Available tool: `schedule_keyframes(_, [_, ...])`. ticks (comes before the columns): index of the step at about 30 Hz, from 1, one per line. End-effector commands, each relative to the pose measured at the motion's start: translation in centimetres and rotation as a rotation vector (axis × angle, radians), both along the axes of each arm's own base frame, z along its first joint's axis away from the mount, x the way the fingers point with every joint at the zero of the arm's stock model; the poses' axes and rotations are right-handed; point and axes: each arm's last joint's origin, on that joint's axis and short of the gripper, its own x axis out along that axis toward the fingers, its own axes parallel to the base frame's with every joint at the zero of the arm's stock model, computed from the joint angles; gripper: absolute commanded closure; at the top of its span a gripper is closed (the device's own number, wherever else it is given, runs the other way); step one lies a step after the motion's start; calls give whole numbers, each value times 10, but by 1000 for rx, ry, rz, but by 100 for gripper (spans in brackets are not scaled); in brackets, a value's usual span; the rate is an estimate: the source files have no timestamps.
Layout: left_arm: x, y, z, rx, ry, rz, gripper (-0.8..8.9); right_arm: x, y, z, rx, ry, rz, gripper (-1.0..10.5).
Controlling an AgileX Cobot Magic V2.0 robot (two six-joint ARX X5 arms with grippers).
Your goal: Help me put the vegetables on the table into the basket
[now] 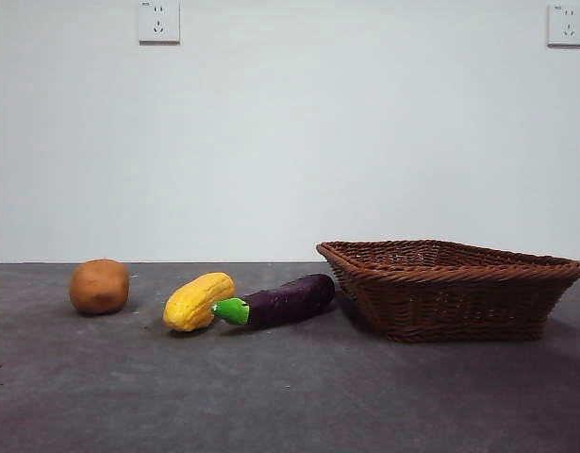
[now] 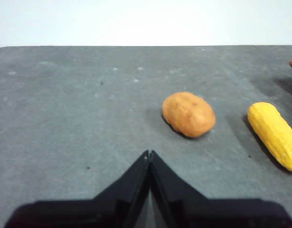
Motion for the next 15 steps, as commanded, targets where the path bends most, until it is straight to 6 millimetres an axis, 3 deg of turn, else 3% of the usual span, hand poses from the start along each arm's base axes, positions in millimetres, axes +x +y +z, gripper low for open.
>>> schedule_keyframes(1, [0,1,12,-10,-28,19,820,1,0,15,13,-14,-8,955])
schedule_keyframes(8, [6,1,30,-58,13,26,820,18,0,46,18,81,38,955])
schedule_keyframes(15, [23,0,55,-95,105,33,820,53,3,79,52,303,160,946])
